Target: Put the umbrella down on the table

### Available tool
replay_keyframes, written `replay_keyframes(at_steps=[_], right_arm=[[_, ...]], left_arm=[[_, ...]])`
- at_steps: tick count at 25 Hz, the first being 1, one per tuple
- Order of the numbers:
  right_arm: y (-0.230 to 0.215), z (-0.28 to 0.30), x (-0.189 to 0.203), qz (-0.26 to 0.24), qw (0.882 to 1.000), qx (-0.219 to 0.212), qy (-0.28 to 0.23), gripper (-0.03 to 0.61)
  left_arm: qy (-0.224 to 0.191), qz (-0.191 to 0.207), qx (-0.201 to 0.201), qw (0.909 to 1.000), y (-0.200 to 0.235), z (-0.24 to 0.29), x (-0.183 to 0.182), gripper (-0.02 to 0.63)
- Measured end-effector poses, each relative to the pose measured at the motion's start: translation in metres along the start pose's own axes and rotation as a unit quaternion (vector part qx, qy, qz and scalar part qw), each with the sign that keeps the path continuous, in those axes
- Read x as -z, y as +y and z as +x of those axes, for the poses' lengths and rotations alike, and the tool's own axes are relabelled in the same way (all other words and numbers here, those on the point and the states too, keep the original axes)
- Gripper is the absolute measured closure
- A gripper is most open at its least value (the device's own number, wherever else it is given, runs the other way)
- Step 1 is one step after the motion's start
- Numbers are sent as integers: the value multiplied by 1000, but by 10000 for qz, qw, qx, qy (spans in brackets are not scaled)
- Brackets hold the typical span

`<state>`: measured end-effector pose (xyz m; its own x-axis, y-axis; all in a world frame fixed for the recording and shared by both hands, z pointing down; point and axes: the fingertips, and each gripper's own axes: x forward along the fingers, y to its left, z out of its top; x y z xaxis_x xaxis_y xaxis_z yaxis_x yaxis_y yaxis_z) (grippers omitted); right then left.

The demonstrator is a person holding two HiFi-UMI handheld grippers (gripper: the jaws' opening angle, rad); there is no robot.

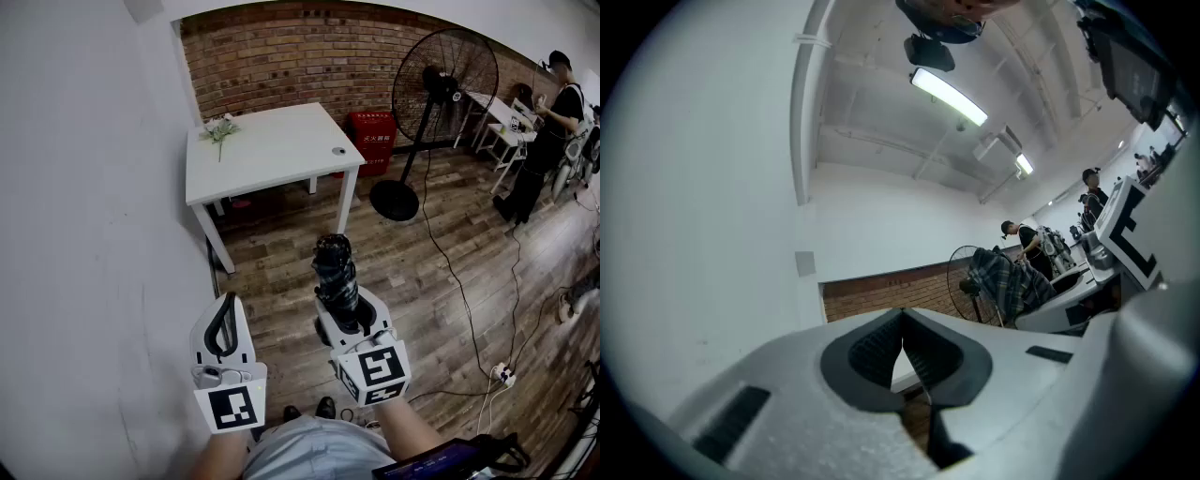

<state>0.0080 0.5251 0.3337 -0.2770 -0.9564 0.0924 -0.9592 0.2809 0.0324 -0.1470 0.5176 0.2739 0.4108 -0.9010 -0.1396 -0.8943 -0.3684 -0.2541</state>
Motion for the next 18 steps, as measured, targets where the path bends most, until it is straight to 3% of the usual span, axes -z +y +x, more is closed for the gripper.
replay_keyframes(at_steps=[18], right_arm=[[-54, -6, 18, 248, 9997, -38, 17, 382]], left_arm=[[232, 139, 9, 9996, -52, 18, 11, 604]])
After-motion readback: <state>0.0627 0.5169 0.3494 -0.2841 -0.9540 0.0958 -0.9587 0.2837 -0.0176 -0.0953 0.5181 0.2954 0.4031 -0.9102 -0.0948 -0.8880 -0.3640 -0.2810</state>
